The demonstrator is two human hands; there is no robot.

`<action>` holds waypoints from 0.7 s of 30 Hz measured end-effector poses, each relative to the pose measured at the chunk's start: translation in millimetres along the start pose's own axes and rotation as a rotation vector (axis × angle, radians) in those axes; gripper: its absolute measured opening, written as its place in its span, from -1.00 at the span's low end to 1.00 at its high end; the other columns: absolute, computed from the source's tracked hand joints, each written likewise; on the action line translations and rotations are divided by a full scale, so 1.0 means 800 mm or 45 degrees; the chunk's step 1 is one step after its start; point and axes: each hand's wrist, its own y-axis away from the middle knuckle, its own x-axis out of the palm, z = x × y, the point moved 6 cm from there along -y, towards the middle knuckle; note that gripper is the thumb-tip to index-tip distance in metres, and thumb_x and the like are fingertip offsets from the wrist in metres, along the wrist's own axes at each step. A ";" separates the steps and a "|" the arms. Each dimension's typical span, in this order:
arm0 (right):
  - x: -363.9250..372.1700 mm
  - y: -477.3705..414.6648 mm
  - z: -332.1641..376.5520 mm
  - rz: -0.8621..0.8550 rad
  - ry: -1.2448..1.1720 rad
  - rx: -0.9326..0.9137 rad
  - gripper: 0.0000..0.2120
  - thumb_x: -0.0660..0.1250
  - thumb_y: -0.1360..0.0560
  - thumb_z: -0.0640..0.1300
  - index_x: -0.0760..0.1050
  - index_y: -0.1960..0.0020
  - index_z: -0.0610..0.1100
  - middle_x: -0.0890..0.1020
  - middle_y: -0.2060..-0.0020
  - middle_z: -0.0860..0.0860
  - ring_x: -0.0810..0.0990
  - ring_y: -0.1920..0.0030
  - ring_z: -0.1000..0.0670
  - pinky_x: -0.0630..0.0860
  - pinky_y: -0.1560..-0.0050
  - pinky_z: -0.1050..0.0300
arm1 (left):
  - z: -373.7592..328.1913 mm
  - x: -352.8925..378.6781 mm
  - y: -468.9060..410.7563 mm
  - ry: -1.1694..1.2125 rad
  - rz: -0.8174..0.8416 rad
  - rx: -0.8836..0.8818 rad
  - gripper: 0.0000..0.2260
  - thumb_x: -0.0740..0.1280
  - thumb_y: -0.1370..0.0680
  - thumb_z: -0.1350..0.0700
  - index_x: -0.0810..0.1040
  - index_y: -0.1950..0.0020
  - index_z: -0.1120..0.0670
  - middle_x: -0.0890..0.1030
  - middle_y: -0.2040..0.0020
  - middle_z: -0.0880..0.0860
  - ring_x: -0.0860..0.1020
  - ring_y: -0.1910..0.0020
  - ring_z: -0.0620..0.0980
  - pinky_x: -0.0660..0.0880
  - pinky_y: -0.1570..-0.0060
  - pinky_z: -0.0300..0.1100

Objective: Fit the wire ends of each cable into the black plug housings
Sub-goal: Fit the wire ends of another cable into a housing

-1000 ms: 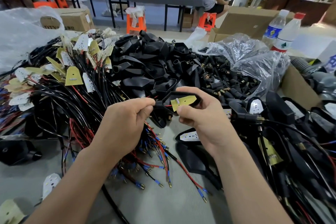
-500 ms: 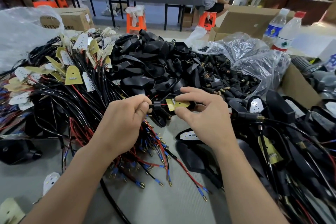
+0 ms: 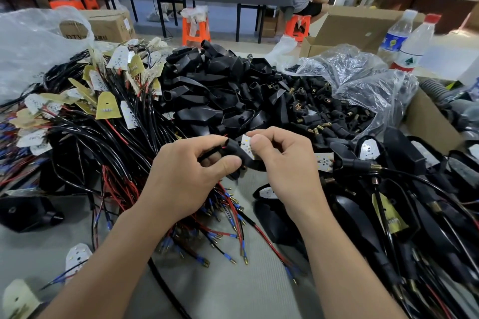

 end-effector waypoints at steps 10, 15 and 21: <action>-0.012 0.001 0.000 -0.073 0.058 0.042 -0.85 0.50 -0.35 -0.13 0.54 0.27 0.02 0.71 0.12 0.15 0.70 0.13 0.18 0.59 0.11 0.21 | -0.006 -0.001 0.003 0.119 -0.102 0.165 -0.68 0.58 -0.47 0.14 0.72 -0.15 -0.20 0.68 -0.02 -0.40 0.66 -0.04 -0.34 0.53 -0.08 -0.43; -0.006 0.003 -0.003 0.330 -0.133 0.295 -0.88 0.46 -0.46 -0.06 0.61 0.02 -0.03 0.65 0.25 0.04 0.61 0.17 0.06 0.60 0.03 -0.02 | -0.009 0.001 -0.003 0.377 0.032 0.176 -0.69 0.55 -0.48 0.25 0.74 -0.10 -0.12 0.71 0.19 -0.28 0.62 0.26 -0.35 0.48 0.17 -0.51; -0.003 0.011 -0.003 0.494 -0.399 0.488 -0.85 0.35 -0.61 -0.23 0.71 -0.02 -0.19 0.66 0.17 -0.03 0.62 0.12 0.08 0.64 0.14 0.13 | -0.015 -0.009 0.001 0.142 -0.012 0.207 -0.66 0.57 -0.49 0.17 0.72 -0.16 -0.20 0.71 -0.03 -0.34 0.66 -0.05 -0.34 0.50 -0.04 -0.49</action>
